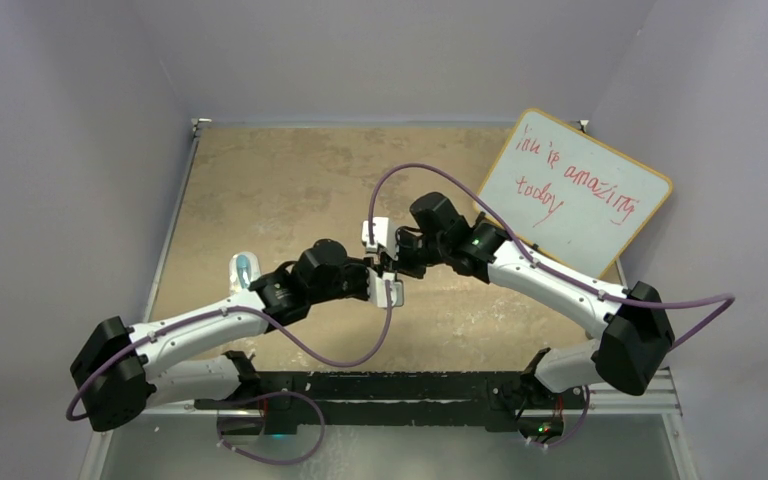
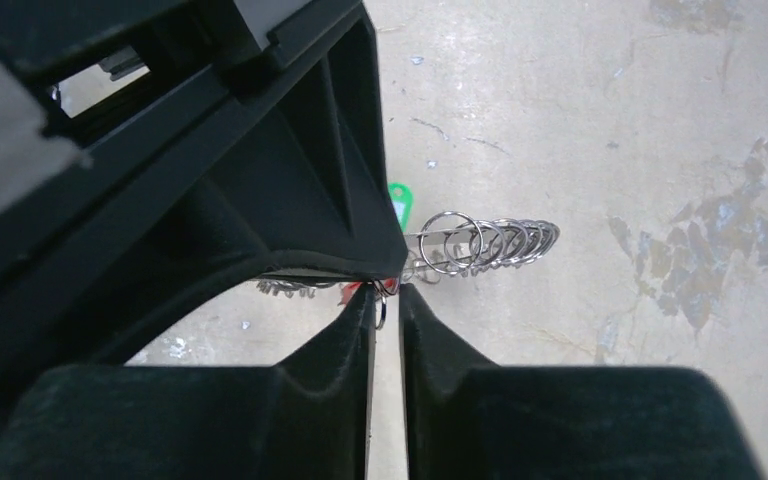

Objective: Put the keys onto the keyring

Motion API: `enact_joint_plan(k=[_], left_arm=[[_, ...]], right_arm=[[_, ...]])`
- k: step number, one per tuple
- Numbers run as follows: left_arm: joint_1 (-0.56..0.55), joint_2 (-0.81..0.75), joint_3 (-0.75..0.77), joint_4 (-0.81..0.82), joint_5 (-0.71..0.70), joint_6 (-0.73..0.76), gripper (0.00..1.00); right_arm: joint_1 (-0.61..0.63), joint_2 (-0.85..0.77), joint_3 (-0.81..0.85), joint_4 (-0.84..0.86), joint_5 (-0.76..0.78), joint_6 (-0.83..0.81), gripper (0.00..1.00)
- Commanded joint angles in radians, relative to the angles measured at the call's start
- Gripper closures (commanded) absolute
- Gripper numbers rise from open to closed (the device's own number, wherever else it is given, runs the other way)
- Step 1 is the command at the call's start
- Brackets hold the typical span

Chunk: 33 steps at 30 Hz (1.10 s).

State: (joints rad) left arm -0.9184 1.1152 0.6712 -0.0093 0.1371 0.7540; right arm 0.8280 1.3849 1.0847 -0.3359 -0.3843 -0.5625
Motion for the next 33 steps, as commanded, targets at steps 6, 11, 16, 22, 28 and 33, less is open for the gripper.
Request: enact_joint_plan(k=[6,11,16,22,28,33], left_arm=[[0.002,-0.095,-0.135,0.259,0.006,-0.227,1.00],[0.003,-0.149,-0.259,0.515,0.006,-0.356,1.00],[0.003,-0.178,-0.384,0.804,0.025,-0.446,1.00],[0.003,-0.167,-0.416,0.870,0.036,-0.456,1.00],[0.002,-0.169,-0.420,0.861,0.031,-0.445,1.00],[0.003,-0.173,-0.418,0.846,0.039,-0.436,1.00]], right_arm=[[-0.033,-0.121,-0.105,0.274,0.005,0.146,0.47],[-0.137,-0.199,-0.202,0.430,-0.176,0.252,0.45],[-0.166,-0.228,-0.256,0.488,-0.338,0.283,0.55],[-0.167,-0.201,-0.235,0.455,-0.418,0.283,0.62],[-0.167,-0.178,-0.219,0.439,-0.431,0.283,0.55],[-0.167,-0.130,-0.177,0.390,-0.435,0.266,0.72]])
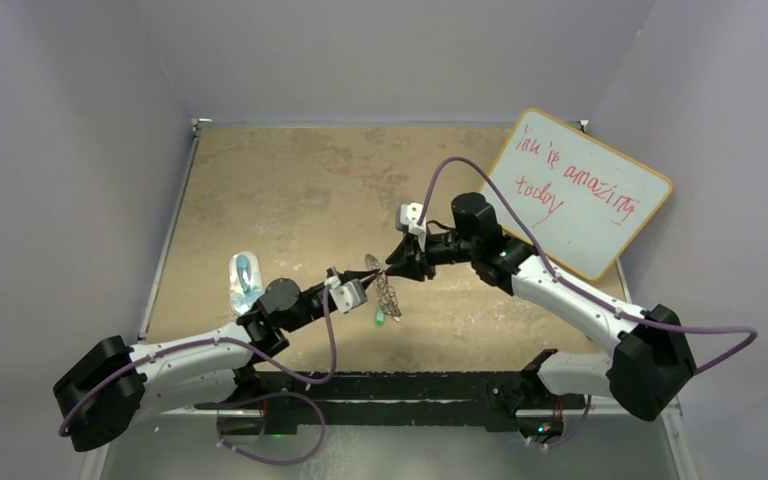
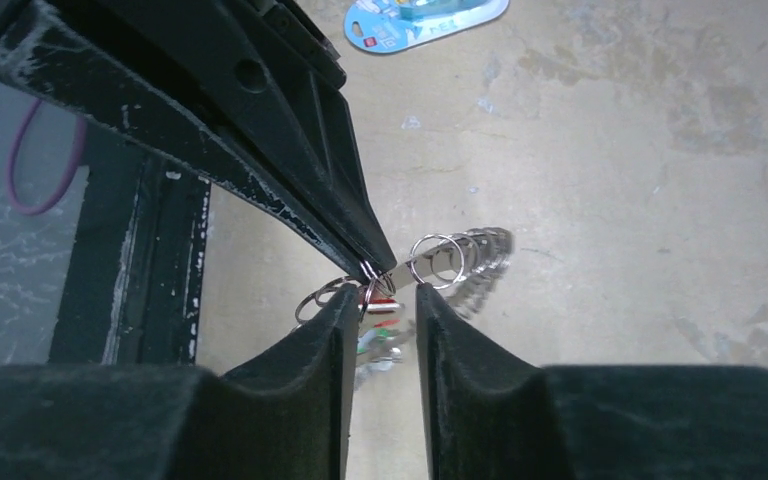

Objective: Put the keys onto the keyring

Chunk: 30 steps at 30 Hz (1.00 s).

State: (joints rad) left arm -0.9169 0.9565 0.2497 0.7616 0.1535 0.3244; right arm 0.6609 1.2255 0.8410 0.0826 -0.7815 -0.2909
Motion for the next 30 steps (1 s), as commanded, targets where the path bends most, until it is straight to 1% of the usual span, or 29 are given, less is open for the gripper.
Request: enact_joint_plan(k=[1,5,6,15,21,26,30], left_arm=[[0.001,-0.016,0.003,0.073,0.024,-0.004,1.00],[0.001,-0.021,0.002,0.065,0.023,0.001,1.00],[0.001,-0.023,0.002,0.065,0.023,0.002,1.00],[0.001,-0.047,-0.011,0.075,0.030,0.006,1.00],[0.001,-0.065,-0.027,0.107,0.034,0.005,1.00],[0.001,-0.060,-0.035,0.138,0.042,0.000,1.00],[0.001,-0.050,-0.039,0.173,0.046,-0.005,1.00]], right_arm=[[0.000,0.037,0.073,-0.036,-0.041,-0.007,0.79],[0.000,0.052,0.081,-0.048,-0.049,-0.008,0.98],[0.001,0.052,0.081,-0.051,-0.045,-0.007,1.00],[-0.004,0.040,0.053,-0.057,0.046,0.005,1.00],[-0.011,0.063,0.030,-0.040,0.067,0.016,1.00],[-0.013,0.099,0.034,-0.028,0.016,0.005,1.00],[-0.012,0.130,0.027,0.015,-0.025,0.004,1.00]])
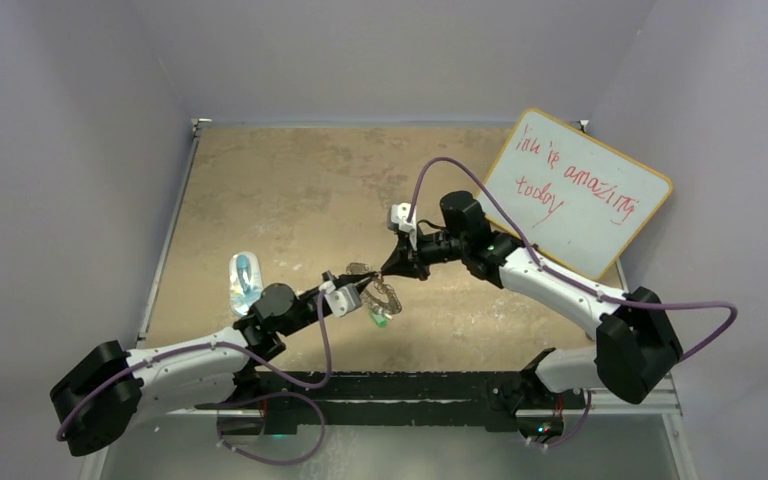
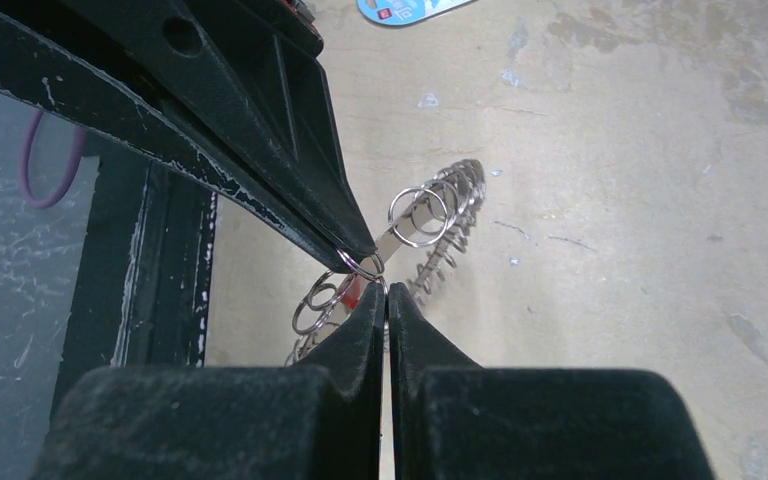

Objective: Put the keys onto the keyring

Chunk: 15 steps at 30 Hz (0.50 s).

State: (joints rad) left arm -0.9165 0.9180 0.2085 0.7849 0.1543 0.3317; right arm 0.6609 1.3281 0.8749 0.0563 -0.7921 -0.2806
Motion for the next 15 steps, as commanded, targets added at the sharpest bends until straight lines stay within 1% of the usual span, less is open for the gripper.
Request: enact_joint_plan(k=[1,6,7,8,12,15], left_arm=[[0.001,-0.008,0.002,0.156,0.046,-0.012,1.00],[0.001,0.007,0.003,0.179,0.051,-0.015,1.00],[0.001,0.007,0.003,0.181,0.052,-0.015,1.00],[0.001,0.007,0.002,0.184,0.053,-0.014,1.00],[0.001,0.000,-0.001,0.183,0.053,-0.015,1.00],[0.001,-0.007,-0.004,0.179,0.058,-0.014,1.00]], right_arm=[[-0.012,0.030,-0.013,0.056,-0.024,-0.006,1.00],[-0.012,0.034,-0.049,0.109,-0.051,-0.001,1.00],[-0.012,0.033,-0.053,0.112,-0.053,-0.003,0.97],[-0.011,0.031,-0.059,0.113,-0.056,-0.006,0.93],[-0.012,-0.004,-0.087,0.117,-0.055,-0.032,0.71],[-0.012,-0.067,-0.125,0.140,-0.024,-0.060,0.61]])
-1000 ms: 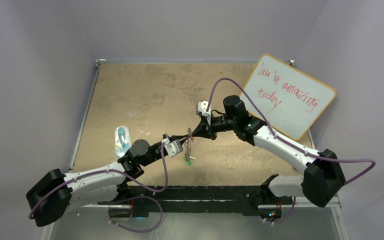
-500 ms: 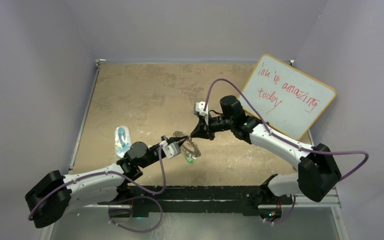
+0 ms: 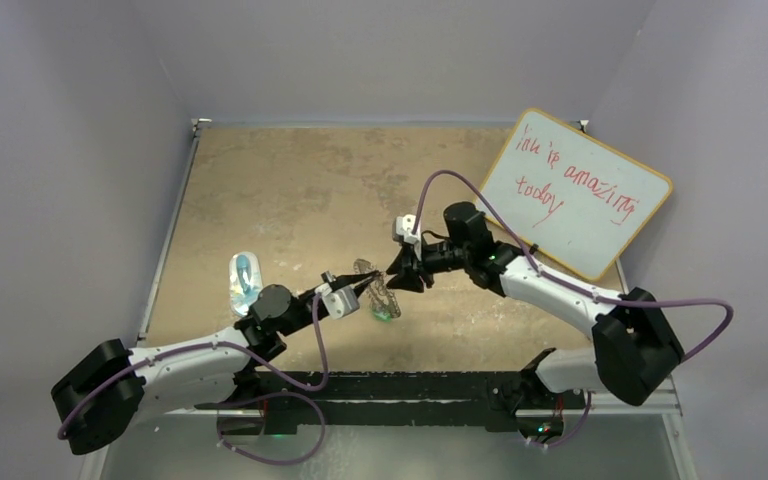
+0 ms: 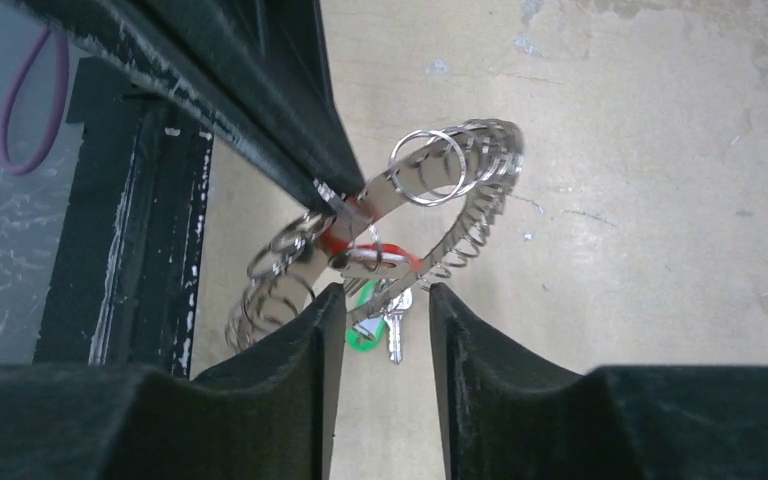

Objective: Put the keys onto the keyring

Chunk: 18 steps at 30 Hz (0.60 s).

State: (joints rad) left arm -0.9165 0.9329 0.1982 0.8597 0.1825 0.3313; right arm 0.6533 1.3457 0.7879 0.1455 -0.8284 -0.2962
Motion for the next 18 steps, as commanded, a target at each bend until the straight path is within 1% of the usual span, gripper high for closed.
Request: enact_joint_plan(k=[1,5,9,13,18], left_arm=[[0.000,-0.024,0.006,0.103,0.032,-0.014,1.00],[0.001,-0.033,0.006,0.089,0.040,-0.011,1.00],[0.001,-0.038,0.007,0.087,0.045,-0.007,1.00],[0.001,-0.039,0.009,0.089,0.062,-0.002,1.00],[0.001,-0.047,0.010,0.094,0.082,0.006,1.00]], right_arm=[[-0.005,-0.107,-0.048,0.059,0.024,-0.052,0.58],[-0.004,-0.183,-0.070,0.101,0.078,-0.065,0.57],[-0.004,-0.229,-0.081,0.153,0.098,-0.064,0.59],[-0.004,-0.227,-0.075,0.195,0.031,-0.070,0.62],[-0.004,-0.170,-0.058,0.229,-0.084,-0.080,0.66]])
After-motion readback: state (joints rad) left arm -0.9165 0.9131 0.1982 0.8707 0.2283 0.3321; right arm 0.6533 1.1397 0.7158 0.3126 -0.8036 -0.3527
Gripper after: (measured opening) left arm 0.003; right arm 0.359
